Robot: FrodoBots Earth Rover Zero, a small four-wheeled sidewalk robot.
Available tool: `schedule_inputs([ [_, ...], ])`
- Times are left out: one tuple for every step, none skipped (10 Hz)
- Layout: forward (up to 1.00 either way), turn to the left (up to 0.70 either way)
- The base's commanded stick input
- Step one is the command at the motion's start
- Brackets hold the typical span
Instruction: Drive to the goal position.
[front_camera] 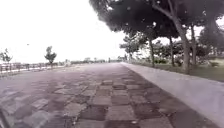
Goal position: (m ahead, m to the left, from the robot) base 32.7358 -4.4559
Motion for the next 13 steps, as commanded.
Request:
schedule_inputs([
  [1.00, 0.00],
  [1.00, 0.00],
  [1.00, 0.00],
  [1.00, 0.00],
  [1.00, 0.00],
  [1.00, 0.00],
  [1.00, 0.00],
  [1.00, 0.00],
  [1.00, 0.00],
  [1.00, 0.00],
  [1.00, 0.00],
  [1.00, 0.00],
  [1.00, 0.00],
])
